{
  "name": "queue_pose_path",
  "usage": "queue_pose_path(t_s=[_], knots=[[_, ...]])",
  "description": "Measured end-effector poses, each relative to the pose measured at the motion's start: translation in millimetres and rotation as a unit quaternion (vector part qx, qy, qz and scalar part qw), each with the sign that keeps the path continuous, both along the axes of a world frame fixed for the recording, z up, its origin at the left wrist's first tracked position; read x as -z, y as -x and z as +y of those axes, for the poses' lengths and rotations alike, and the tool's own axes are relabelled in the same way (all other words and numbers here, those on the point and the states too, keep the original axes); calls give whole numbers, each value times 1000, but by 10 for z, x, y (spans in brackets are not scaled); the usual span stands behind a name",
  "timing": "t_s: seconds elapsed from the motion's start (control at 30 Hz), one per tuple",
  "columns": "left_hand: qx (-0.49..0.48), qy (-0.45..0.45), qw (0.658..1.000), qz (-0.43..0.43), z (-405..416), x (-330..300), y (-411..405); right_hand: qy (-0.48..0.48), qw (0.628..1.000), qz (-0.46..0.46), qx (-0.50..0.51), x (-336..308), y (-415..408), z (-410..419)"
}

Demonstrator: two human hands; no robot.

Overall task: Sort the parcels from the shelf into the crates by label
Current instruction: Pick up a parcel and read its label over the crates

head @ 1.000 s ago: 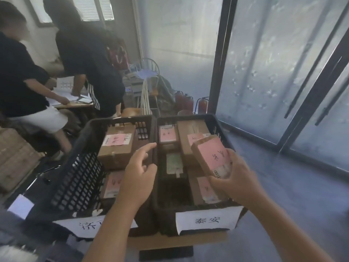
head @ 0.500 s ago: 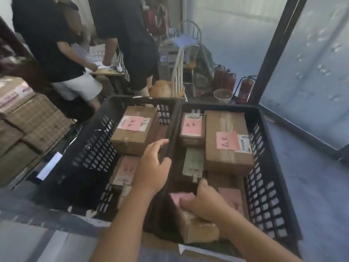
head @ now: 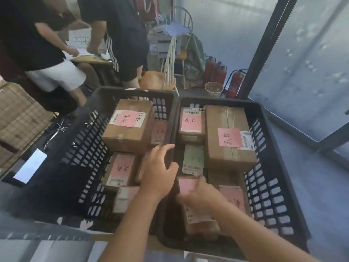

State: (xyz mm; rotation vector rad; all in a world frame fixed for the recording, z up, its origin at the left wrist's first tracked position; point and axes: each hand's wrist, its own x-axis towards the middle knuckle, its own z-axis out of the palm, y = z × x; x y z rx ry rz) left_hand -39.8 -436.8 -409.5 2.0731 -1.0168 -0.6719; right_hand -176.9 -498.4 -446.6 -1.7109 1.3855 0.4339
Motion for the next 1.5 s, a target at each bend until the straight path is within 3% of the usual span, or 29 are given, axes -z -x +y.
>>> queue_pose_path(t_s=[0.17,0.37,0.6,1.07,1.27,1.33,1.4,1.5], knots=[[11,5,1000,2,7,57,-25,11,998,9,64,377,-201,105],[16,11,999,-28,2,92,-43,56,980,-72,179,647,-248,305],[14,18,999,-30,-15,144,-47,-45,963,-54,260,958,-73,68],[13,24,999,-35,-29,208,-54,48,995,5,87,1593,-108,-59],[15,24,999,-38,-23,211,-64,50,997,-22,47,2597,103,-237],[17,25,999,-42,-22,219,-70,41,998,-31,27,2319,93,-220],[22,23,999,-43,-16,227,-73,54,997,-39,25,1566,21,-112],[23,20,998,-48,-2,228,-73,43,996,-71,31,939,80,-10]])
